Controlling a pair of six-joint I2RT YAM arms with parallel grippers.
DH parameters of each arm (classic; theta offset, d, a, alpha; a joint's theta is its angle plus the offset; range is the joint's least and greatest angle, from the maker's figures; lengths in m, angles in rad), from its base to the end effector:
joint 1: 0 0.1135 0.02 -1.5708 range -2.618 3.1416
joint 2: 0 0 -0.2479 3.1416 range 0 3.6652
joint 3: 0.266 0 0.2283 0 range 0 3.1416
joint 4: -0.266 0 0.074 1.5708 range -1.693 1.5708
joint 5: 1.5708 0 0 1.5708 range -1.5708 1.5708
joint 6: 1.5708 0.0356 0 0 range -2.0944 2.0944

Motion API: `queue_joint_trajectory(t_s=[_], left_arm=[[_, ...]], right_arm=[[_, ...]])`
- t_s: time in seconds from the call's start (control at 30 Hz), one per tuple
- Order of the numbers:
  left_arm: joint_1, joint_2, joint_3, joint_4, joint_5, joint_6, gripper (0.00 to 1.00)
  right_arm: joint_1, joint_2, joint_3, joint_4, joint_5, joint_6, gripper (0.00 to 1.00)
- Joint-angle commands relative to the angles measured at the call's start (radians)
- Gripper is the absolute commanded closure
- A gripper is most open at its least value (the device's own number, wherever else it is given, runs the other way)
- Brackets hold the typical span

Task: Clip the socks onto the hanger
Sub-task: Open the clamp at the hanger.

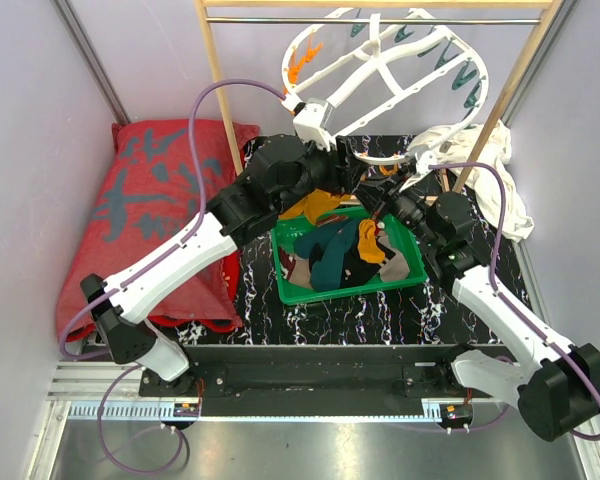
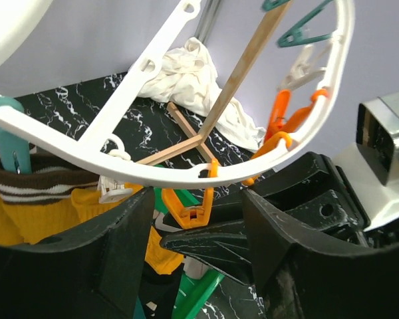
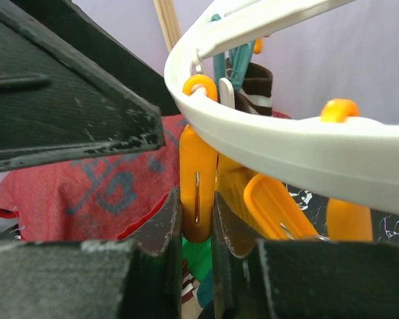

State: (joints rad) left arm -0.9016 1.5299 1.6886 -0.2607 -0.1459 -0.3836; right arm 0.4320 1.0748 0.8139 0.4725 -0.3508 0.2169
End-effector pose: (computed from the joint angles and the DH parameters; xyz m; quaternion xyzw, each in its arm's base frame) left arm 0.2066 -0.2529 0.4441 0.1424 0.7281 -0.3572 0.5675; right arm 0.2086 0.1096 0.3553 -0.2014 0.6007 0.3481 0.6910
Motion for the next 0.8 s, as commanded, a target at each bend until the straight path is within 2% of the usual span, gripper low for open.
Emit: queue_joint_trajectory(t_s=[0.0, 0.23, 0.4, 0.77], left_arm=[[0.007, 0.015, 0.033, 0.009, 0.005, -0.029, 0.4], [0.009, -0.03, -0.05, 0.052, -0.041, -0.051, 0.39], [0.01, -0.016, -0.043, 0.069, -0.041, -0.058, 0.39], [0.01, 0.003, -0.021, 0.123, -0.073, -0.069, 0.51]], right_arm=[[0.022, 0.004, 0.05, 0.04, 0.003, -0.022, 1.0], [0.025, 0.005, 0.042, 0.049, 0.015, -0.024, 1.0], [0.031, 0.011, 0.042, 0.058, 0.012, -0.022, 1.0], [0.039, 0.028, 0.027, 0.067, 0.026, -0.044, 1.0]])
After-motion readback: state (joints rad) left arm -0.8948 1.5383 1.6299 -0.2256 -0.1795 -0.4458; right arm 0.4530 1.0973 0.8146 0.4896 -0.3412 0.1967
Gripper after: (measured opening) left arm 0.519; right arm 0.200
